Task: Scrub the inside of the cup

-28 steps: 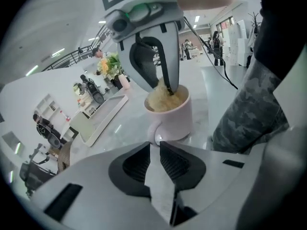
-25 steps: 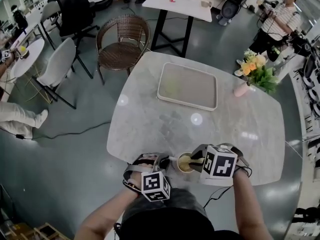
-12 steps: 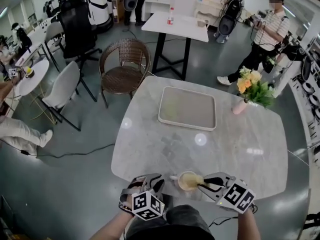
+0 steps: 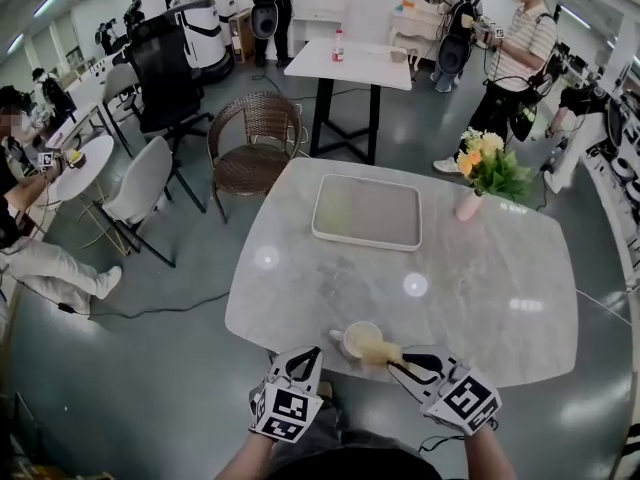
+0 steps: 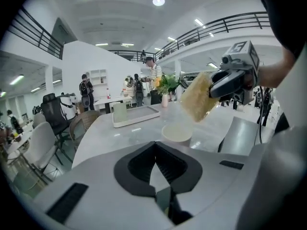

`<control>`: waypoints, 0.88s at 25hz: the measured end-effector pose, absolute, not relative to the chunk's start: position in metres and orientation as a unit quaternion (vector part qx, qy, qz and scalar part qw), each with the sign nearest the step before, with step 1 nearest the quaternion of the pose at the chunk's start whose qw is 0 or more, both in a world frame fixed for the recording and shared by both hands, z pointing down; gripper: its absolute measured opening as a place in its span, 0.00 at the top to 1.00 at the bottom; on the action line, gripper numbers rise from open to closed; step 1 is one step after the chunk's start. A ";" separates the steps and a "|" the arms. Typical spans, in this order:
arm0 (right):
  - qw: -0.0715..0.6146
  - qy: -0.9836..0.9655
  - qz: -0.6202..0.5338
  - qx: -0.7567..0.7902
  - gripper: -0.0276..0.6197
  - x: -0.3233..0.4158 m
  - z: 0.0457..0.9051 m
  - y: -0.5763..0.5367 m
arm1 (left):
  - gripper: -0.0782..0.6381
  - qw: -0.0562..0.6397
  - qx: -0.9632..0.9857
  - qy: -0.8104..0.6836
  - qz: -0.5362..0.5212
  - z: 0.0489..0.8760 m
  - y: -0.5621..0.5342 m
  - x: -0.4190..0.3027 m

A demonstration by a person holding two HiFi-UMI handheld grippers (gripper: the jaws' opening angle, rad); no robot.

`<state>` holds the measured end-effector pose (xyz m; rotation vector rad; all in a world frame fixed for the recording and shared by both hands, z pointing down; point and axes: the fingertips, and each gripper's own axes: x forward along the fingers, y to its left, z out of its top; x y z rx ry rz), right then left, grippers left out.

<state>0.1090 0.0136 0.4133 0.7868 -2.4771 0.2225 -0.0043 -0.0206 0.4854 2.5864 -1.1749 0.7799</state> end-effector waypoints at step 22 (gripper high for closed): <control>0.188 -0.923 0.071 0.328 0.86 0.136 0.386 0.192 | 0.87 0.152 0.868 -0.441 0.168 0.428 0.149 0.056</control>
